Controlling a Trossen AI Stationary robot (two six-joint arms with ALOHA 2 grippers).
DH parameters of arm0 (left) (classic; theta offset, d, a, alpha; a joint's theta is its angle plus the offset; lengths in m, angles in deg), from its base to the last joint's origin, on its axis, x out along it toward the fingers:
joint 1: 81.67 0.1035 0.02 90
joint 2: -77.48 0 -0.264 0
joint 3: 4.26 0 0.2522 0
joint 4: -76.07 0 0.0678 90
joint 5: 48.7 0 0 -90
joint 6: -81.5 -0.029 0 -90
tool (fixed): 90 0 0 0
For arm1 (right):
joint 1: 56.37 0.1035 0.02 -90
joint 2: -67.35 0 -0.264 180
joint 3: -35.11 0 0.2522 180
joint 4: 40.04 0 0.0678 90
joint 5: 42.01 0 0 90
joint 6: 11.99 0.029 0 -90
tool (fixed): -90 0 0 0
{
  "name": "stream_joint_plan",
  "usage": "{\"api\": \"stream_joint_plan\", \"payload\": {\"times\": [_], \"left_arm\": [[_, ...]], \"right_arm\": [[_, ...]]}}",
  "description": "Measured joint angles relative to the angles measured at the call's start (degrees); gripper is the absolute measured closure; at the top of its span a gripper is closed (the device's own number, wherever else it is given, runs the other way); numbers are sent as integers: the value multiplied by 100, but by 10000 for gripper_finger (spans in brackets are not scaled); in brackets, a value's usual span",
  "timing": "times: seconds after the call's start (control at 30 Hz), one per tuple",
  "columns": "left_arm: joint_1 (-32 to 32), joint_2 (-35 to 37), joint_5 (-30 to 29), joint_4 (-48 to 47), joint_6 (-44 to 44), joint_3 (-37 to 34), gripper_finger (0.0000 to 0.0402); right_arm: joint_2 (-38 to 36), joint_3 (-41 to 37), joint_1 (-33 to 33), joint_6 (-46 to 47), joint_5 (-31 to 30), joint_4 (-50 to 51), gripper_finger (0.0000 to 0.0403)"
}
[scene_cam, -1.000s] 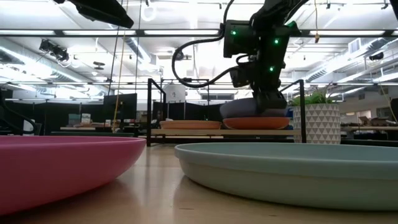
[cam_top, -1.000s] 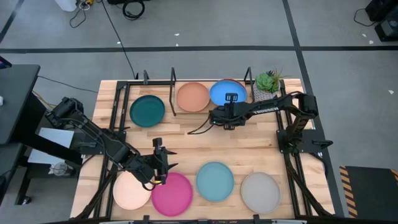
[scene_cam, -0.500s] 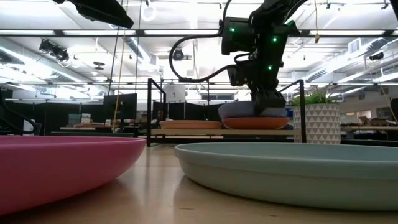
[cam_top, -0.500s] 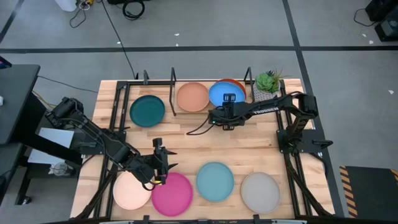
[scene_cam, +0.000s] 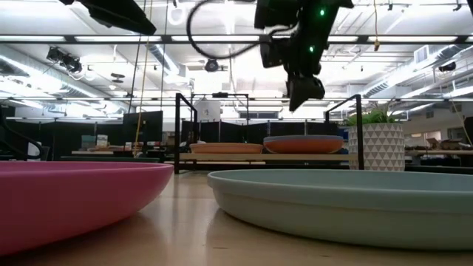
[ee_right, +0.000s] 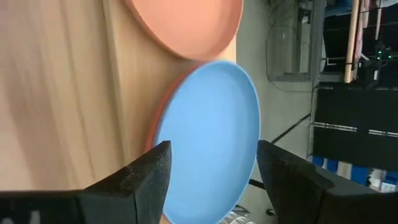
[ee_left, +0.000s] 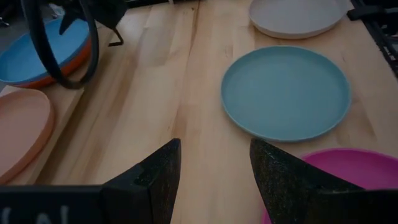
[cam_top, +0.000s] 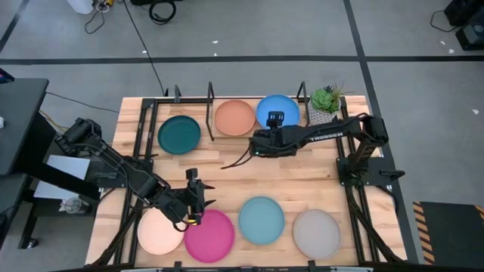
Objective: Place and stack plates onto a shelf
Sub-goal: Stack the pink plate on top of the blue plate on the shelf
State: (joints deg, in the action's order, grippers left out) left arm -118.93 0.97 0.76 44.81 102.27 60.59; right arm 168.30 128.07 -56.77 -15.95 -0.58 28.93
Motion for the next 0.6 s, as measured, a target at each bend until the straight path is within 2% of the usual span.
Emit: {"api": "stream_joint_plan", "payload": {"times": [0.1, 0.27, 0.43, 0.6], "left_arm": [[0, 0, 177, -8, 123, 0, 203], [0, 0, 546, -304, 467, 0, 203], [0, 0, 587, -806, 915, 2, 203], [119, 0, 532, -1794, 1452, 2, 203]], "right_arm": [[-2, 44, 189, 93, 388, -134, 166], [-2, -35, 495, 115, 1406, -513, 171], [-2, -274, 780, 195, 1655, -921, 172], [-2, -605, 1025, 274, 1822, -1549, 172]]}}
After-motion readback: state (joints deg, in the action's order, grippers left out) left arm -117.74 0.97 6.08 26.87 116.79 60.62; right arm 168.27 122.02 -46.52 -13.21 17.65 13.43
